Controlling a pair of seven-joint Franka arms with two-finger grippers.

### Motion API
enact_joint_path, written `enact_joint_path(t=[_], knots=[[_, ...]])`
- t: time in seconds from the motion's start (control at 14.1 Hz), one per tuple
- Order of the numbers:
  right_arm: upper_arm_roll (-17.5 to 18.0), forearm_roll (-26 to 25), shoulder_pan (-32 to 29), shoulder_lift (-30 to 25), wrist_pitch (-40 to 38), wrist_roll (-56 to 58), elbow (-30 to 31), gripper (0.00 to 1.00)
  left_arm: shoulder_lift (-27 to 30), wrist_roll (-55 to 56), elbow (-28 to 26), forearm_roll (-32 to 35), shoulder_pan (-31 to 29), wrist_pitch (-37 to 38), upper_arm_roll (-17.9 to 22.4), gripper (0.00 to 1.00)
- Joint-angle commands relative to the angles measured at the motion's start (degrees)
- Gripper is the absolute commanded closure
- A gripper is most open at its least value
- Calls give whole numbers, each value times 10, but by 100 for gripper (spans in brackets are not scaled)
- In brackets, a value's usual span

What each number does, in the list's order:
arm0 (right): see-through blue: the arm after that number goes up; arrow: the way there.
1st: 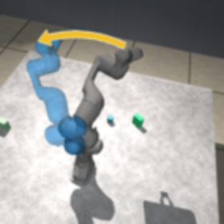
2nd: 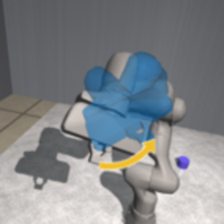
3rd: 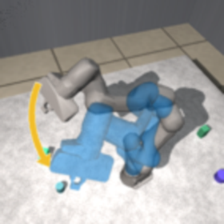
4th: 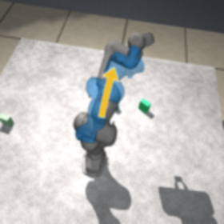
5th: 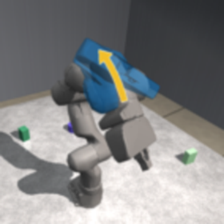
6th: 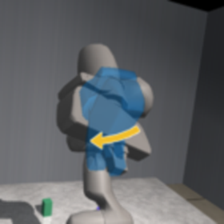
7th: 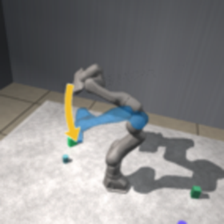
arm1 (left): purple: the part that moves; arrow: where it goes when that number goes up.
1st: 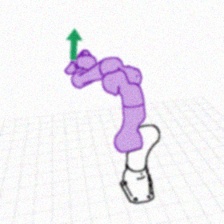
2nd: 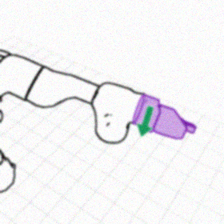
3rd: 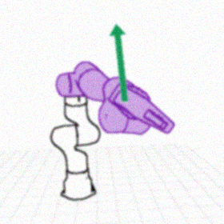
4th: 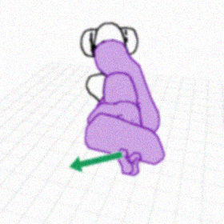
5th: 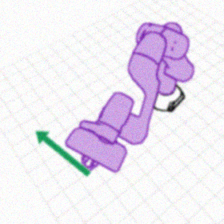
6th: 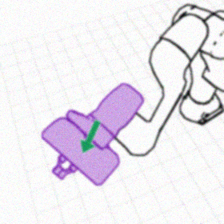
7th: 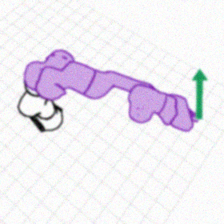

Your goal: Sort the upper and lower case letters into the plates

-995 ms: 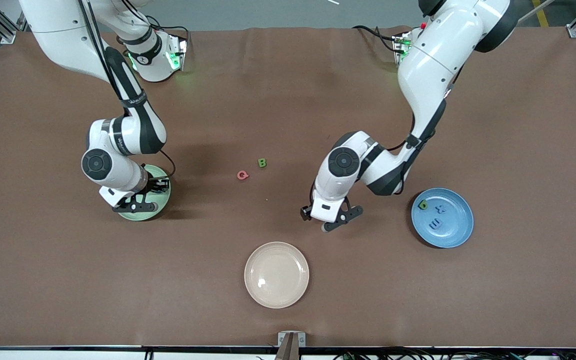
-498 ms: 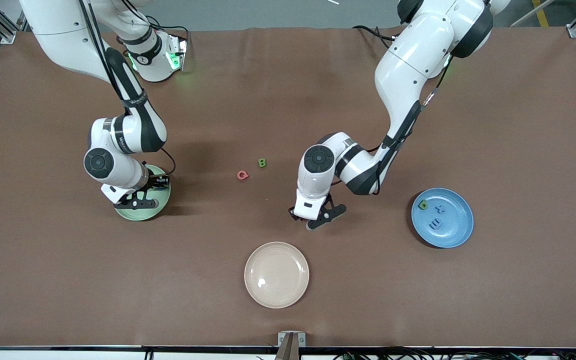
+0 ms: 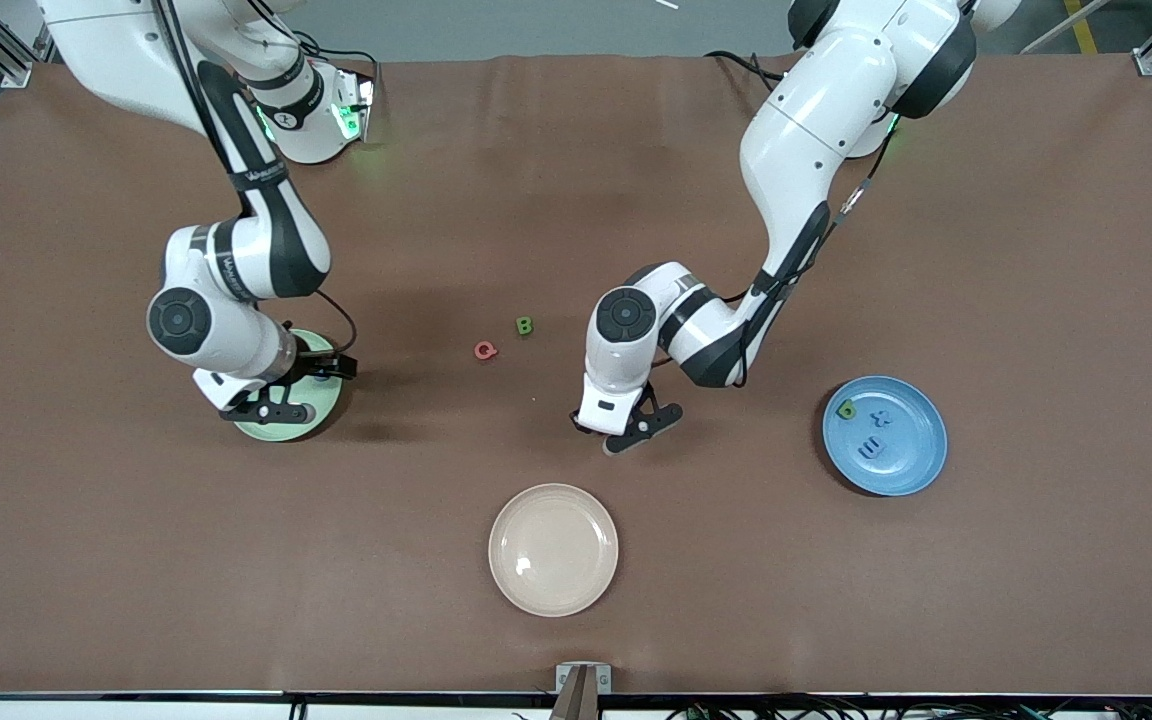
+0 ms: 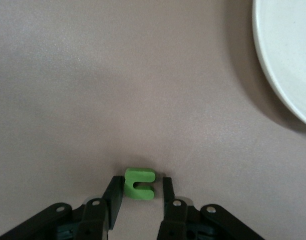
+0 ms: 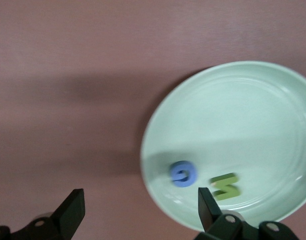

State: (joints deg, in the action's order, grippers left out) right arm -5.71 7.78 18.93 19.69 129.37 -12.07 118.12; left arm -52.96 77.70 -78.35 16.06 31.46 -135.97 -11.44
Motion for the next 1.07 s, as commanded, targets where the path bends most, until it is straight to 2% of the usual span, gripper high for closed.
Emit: enact_joint_path(t=[0.0,0.07,0.14,0.28,0.43,0.71,1.0], knots=[[3,7,59,-4,9,-102,4,0,-7,7,13,11,9,18,6,88],[2,7,72,-5,11,-130,4,0,-4,8,12,9,5,19,6,96],[2,7,86,-4,12,-152,3,0,8,8,12,7,-3,32,7,99],[2,7,99,-4,18,-173,3,0,37,5,11,9,-33,62,6,100],[1,6,116,-3,28,-205,4,0,86,-16,-18,13,-77,90,0,99],[1,4,131,0,61,-236,4,0,205,-170,-157,12,-167,95,-2,99],[1,3,162,30,111,-282,4,0,254,-291,-246,11,-252,92,-3,99]])
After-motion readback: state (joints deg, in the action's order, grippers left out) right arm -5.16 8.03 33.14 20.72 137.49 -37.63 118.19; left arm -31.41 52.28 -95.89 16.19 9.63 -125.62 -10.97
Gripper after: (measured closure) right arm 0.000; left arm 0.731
